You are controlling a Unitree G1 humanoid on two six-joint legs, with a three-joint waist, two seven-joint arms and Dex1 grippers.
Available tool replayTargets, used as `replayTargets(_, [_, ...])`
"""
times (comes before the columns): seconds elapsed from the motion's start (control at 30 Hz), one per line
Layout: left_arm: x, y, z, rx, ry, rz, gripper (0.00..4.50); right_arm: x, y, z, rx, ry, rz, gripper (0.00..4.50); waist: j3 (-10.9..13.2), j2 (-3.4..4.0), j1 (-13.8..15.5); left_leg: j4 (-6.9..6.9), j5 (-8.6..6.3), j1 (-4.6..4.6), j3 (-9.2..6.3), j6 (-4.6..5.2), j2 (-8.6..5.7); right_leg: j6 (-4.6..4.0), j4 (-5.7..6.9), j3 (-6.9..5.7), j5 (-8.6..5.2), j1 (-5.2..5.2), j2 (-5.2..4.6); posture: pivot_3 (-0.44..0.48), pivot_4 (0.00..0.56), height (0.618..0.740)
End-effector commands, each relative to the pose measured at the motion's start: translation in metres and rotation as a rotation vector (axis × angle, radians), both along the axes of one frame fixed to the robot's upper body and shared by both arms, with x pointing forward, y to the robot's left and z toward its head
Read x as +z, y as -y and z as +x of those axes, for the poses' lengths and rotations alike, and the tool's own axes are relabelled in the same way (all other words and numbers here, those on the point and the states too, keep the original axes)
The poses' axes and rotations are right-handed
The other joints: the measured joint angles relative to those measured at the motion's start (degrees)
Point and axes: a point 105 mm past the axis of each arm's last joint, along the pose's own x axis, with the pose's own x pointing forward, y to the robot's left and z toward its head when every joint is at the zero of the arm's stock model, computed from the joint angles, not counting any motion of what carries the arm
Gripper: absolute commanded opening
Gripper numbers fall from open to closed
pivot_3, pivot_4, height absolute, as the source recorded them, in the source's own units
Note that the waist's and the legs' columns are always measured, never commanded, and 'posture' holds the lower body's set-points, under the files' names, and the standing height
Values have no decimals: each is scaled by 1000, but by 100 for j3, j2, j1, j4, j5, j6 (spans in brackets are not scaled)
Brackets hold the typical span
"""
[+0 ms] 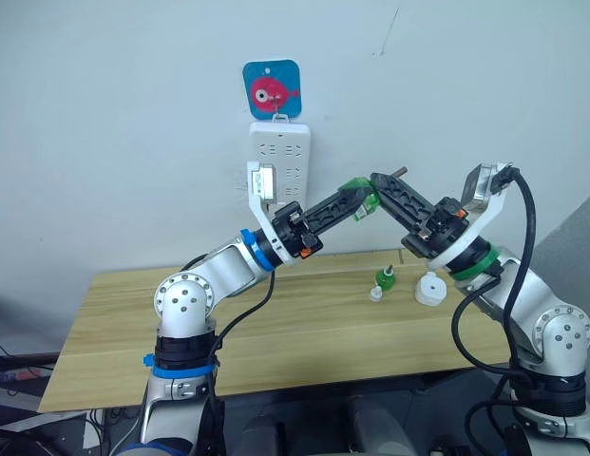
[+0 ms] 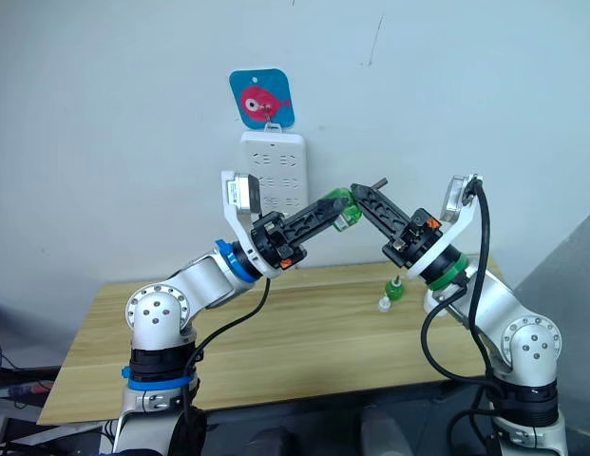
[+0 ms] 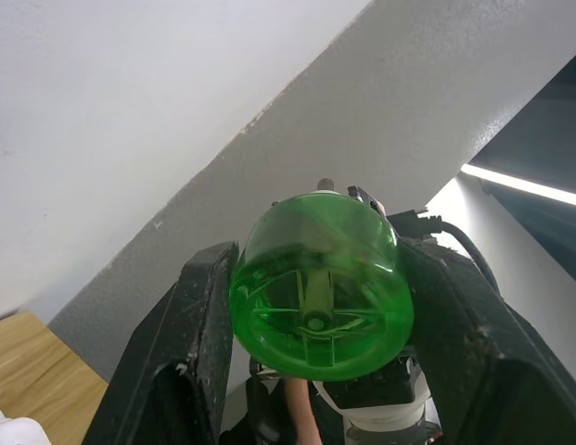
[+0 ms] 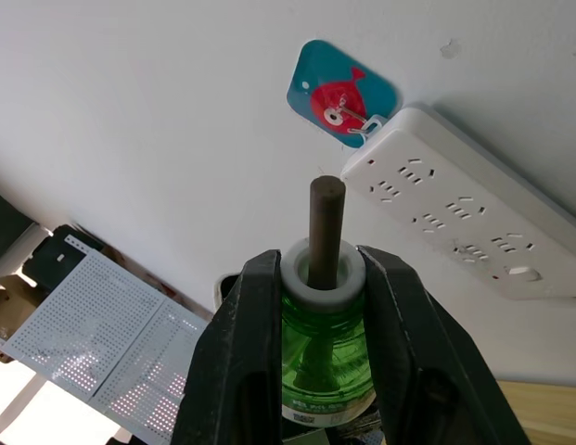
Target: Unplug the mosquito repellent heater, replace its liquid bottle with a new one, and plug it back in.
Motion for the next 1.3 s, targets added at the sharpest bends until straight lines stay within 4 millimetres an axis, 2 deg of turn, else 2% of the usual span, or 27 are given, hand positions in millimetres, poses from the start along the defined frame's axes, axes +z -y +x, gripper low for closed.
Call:
replayTargets(0.03, [9,3,-6,-24,28,-23,2330,13,-11,-12,40,69,-11,824,0,0,0,0,0,0,0,0,0,0,0,0,0,0,0,-157,72,730])
replayTargets(0.1, [8,2,-4,-11,24,-23,2330,11,-10,-11,28,58,-8,824,-1,0,0,0,0,0,-1,0,0,0,0,-1,0,0,0,-157,72,730])
replayTargets(0.23, [8,-2,1,20,18,-24,2330,5,0,-6,-32,39,2,2200,-1,0,2,0,0,0,-1,0,0,0,0,-1,0,1,0,-155,76,730])
replayTargets(0.43, [6,-14,5,53,25,4,2330,-12,32,0,-170,12,-161,4470,-1,-1,6,0,0,1,-2,1,-2,0,-4,4,-1,5,1,-157,104,730])
replayTargets(0.53, [-4,-25,10,103,22,62,2330,-37,60,2,-265,-15,-443,4500,5,-1,17,-2,-3,8,6,5,-5,1,-9,3,-2,14,6,-162,127,730])
replayTargets(0.6, [-10,-31,11,129,25,102,2330,-46,72,0,-302,-17,-587,4500,13,-3,18,-5,-3,13,17,6,-6,2,-11,8,-4,17,17,-165,140,730])
replayTargets(0.7, [-28,-35,7,153,90,253,2330,-69,94,5,-376,-27,-924,4500,58,-4,4,-8,-4,27,26,7,-8,12,-13,21,-14,21,30,-176,175,730])
replayTargets(0.83, [-56,-33,-7,120,188,426,2330,-104,121,13,-355,-199,-1267,4500,174,-15,-12,-17,-5,56,50,6,-1,19,-11,57,-27,34,49,-184,203,730])
replayTargets(0.93, [-66,-31,-14,101,219,462,2330,-120,136,25,-338,-330,-1349,4500,301,-35,6,-17,-5,57,70,6,7,16,-8,110,-26,23,55,-185,228,730])
replayTargets(1.07, [-74,-28,-22,79,259,497,2330,-134,160,49,-400,-504,-1379,4500,405,-49,12,-14,-11,49,88,18,24,19,-14,130,-21,13,51,-172,250,730])
replayTargets(1.17, [-76,-29,-25,87,265,504,2330,-145,168,65,-423,-616,-1372,4500,492,-53,12,-14,-18,46,95,31,19,2,-22,141,-6,11,39,-154,261,730])
replayTargets(1.3, [-80,-33,-26,103,268,517,2330,-154,168,83,-452,-710,-1354,4500,590,-55,9,-15,-26,35,99,44,18,7,-26,142,-6,-2,31,-132,271,730])
